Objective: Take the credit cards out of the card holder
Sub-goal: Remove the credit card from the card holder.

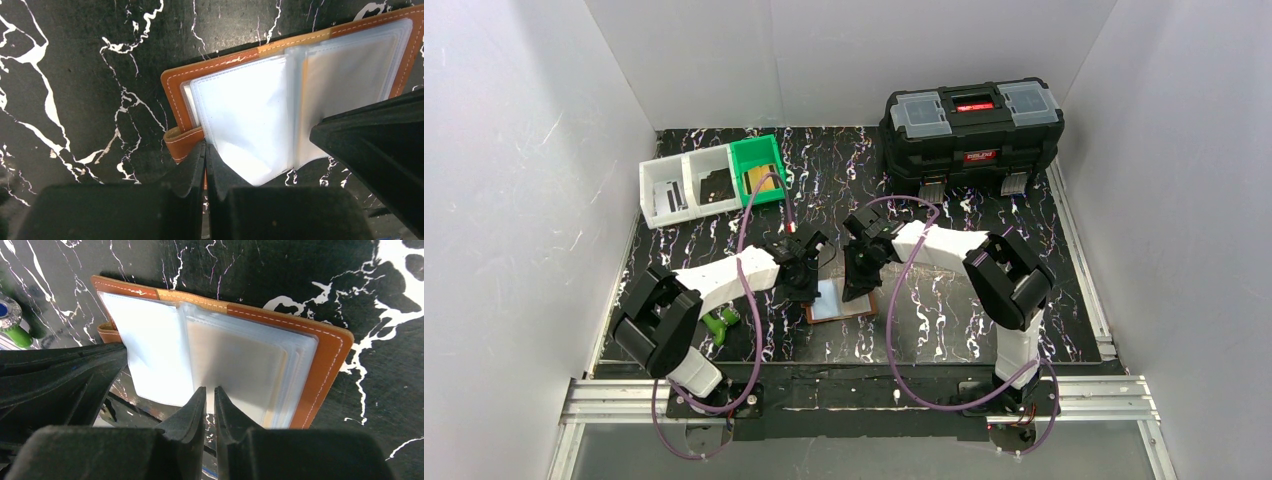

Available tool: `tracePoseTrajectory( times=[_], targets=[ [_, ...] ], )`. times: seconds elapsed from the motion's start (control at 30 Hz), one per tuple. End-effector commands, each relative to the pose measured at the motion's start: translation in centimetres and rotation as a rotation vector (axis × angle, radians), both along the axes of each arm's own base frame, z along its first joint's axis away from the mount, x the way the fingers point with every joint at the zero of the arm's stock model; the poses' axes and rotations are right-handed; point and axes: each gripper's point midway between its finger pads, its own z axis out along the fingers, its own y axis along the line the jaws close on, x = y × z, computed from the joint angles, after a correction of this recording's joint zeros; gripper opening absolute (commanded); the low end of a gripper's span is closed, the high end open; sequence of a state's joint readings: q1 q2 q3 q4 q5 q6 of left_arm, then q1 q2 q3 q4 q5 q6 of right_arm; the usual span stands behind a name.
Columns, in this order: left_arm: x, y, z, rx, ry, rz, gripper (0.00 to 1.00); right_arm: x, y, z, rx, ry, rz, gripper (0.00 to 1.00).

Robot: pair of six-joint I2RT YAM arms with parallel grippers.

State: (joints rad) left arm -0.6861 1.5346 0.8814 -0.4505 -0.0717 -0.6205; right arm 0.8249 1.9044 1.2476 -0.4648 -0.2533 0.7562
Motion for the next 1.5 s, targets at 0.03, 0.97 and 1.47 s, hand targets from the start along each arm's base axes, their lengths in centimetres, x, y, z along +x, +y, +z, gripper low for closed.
tracePoseTrajectory(
  times=[0.03,0.97,1.47],
  targets=[
    [0.1,1.2,2.5,0.026,-0.047,0.002,0.00,1.1,-0.3,2.2,0.001,-0.094,-0.007,0.23],
    [-0.6,1.0,-1.0,0.036,0.024,-0.003,0.00,0.7,-2.3,-0.2,-0.130,-0.091,-0.008,0.37],
    [-0.6,0.5,-1.3,0.016,0.028,-0.014,0.00,-0.2,0.0,0.1,-0.071,-0.056,0.049,0.30]
  ],
)
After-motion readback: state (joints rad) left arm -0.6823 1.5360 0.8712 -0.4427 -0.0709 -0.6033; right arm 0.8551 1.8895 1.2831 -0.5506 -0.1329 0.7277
